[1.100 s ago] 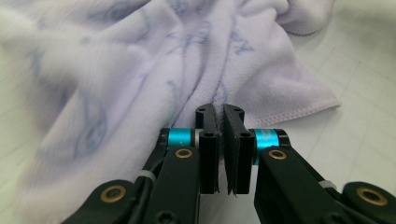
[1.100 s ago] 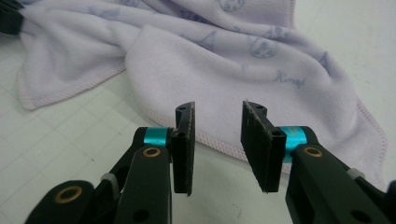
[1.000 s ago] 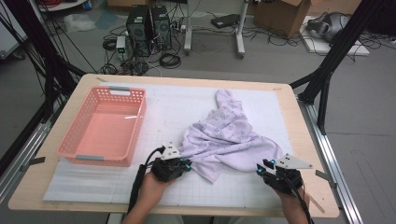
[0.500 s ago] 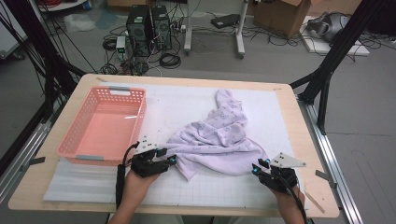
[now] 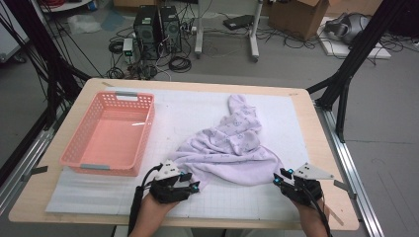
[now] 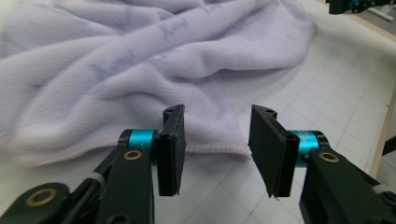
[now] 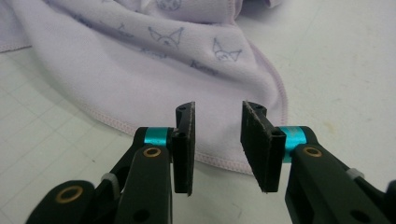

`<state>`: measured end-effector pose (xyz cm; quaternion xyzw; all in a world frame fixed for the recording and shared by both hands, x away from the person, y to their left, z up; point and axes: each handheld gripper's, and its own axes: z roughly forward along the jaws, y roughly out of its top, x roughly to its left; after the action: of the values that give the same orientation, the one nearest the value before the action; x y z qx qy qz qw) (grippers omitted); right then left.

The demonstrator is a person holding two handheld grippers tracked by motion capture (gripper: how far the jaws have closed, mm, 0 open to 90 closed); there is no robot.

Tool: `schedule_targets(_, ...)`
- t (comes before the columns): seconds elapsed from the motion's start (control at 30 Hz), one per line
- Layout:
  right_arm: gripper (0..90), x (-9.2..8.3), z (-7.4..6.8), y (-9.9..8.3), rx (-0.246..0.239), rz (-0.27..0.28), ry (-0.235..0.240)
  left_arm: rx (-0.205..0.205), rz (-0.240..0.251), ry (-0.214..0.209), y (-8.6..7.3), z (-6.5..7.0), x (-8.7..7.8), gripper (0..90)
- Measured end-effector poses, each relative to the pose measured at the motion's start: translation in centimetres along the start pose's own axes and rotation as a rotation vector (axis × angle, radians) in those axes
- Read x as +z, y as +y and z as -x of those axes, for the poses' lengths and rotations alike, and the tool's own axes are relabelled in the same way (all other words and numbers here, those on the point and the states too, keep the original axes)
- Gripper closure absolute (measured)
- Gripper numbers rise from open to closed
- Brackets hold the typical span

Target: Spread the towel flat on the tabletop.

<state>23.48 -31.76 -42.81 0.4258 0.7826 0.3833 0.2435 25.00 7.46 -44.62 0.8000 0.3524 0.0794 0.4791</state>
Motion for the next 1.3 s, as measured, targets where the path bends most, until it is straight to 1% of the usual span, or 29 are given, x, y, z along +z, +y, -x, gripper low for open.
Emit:
schedule_targets(0.07,64.7,0.2,-0.2,0.1,-0.006,-0.002,0.006,0.004,-0.037,0.000,0.2,0.3,1.1,48.6)
schedule_targets(0.13,63.8,0.4,-0.3,0.1,-0.008,-0.007,0.011,0.042,-0.059,0.023,0.3,0.7,1.8,47.7)
schedule_targets(0.17,62.9,0.6,-0.4,0.0,-0.005,-0.010,0.016,0.057,-0.064,0.036,0.3,0.9,1.8,49.1)
schedule_targets(0.2,62.0,0.7,-0.4,0.0,-0.005,-0.016,0.020,0.095,-0.073,0.070,0.3,1.1,1.8,54.0)
schedule_targets(0.23,61.7,0.9,-0.5,-0.1,-0.003,-0.025,0.021,0.149,-0.082,0.106,0.3,1.3,1.7,64.7)
schedule_targets(0.27,61.7,1.1,-0.5,-0.2,-0.003,-0.028,0.025,0.160,-0.089,0.108,0.3,1.3,1.5,75.8)
schedule_targets(0.3,61.6,1.3,-0.5,-0.2,-0.003,-0.032,0.026,0.152,-0.093,0.092,0.2,1.1,1.3,81.6)
schedule_targets(0.33,61.6,1.4,-0.5,-0.2,-0.003,-0.035,0.026,0.152,-0.093,0.092,0.2,1.1,1.3,83.5)
schedule_targets(0.37,61.6,1.5,-0.6,-0.2,-0.009,-0.037,0.027,0.147,-0.095,0.078,0.1,1.0,1.1,84.0)
schedule_targets(0.43,61.6,1.6,-0.7,-0.1,-0.012,-0.039,0.029,0.124,-0.090,0.058,-0.2,0.6,0.4,84.2)
schedule_targets(0.47,61.6,1.5,-0.8,-0.1,-0.013,-0.036,0.029,0.108,-0.090,0.054,-0.7,0.2,-0.6,84.3)
schedule_targets(0.5,61.6,1.5,-0.8,0.0,-0.015,-0.032,0.025,0.102,-0.089,0.051,-0.9,-0.1,-1.2,84.2)
schedule_targets(0.57,61.7,1.4,-0.7,0.0,-0.008,-0.029,0.019,0.098,-0.092,0.056,-1.2,-0.6,-2.6,84.3)
schedule_targets(0.63,61.7,1.4,-0.6,0.0,-0.005,-0.030,0.019,0.088,-0.078,0.066,-1.2,-1.2,-4.1,84.3)
schedule_targets(0.7,59.6,1.6,-0.6,0.0,-0.009,-0.035,0.024,0.088,-0.066,0.076,-1.3,-1.7,-5.4,84.3)
schedule_targets(0.73,58.5,1.9,-0.7,0.1,-0.016,-0.042,0.035,0.078,-0.059,0.080,-1.4,-1.9,-5.9,84.3)
schedule_targets(0.77,57.6,2.2,-0.9,0.2,-0.026,-0.045,0.040,0.078,-0.059,0.080,-1.4,-1.9,-5.9,84.3)
schedule_targets(0.8,57.2,2.5,-1.1,0.3,-0.032,-0.048,0.049,0.071,-0.052,0.081,-1.6,-2.0,-6.2,84.3)
schedule_targets(0.83,57.2,3.0,-1.3,0.4,-0.041,-0.059,0.054,0.047,-0.038,0.082,-2.0,-2.2,-6.6,84.2)
schedule_targets(0.87,58.0,3.5,-1.6,0.5,-0.049,-0.073,0.057,0.036,-0.032,0.074,-2.2,-2.3,-6.7,84.2)
schedule_targets(0.9,61.6,3.9,-1.8,0.5,-0.057,-0.086,0.059,0.027,-0.026,0.062,-2.3,-2.3,-6.8,84.1)
schedule_targets(0.93,67.9,4.0,-1.8,0.4,-0.046,-0.074,0.069,0.018,-0.020,0.050,-2.4,-2.2,-6.9,83.8)
schedule_targets(0.97,74.1,4.0,-1.8,0.4,-0.028,-0.078,0.090,0.015,-0.019,0.037,-2.5,-2.2,-6.9,83.7)
schedule_targets(1.0,82.0,3.9,-1.8,0.4,-0.025,-0.082,0.104,0.017,-0.019,0.033,-2.5,-2.1,-6.9,83.6)
schedule_targets(1.03,87.1,3.7,-1.8,0.4,-0.029,-0.089,0.113,0.017,-0.020,0.030,-2.6,-2.0,-6.9,83.6)
schedule_targets(1.13,88.4,2.8,-1.4,0.1,-0.020,-0.122,0.136,0.019,-0.029,0.009,-2.8,-1.9,-6.7,83.6)
schedule_targets(1.17,88.4,2.4,-1.3,-0.1,-0.027,-0.133,0.137,0.014,-0.029,-0.006,-2.9,-1.8,-6.7,83.5)
schedule_targets(1.2,88.4,1.9,-1.2,-0.3,-0.037,-0.148,0.137,0.016,-0.034,-0.027,-3.1,-1.8,-6.6,83.3)
schedule_targets(1.3,88.4,0.4,-0.9,-1.2,-0.030,-0.167,0.158,0.031,-0.049,-0.053,-3.4,-1.4,-6.4,83.0)
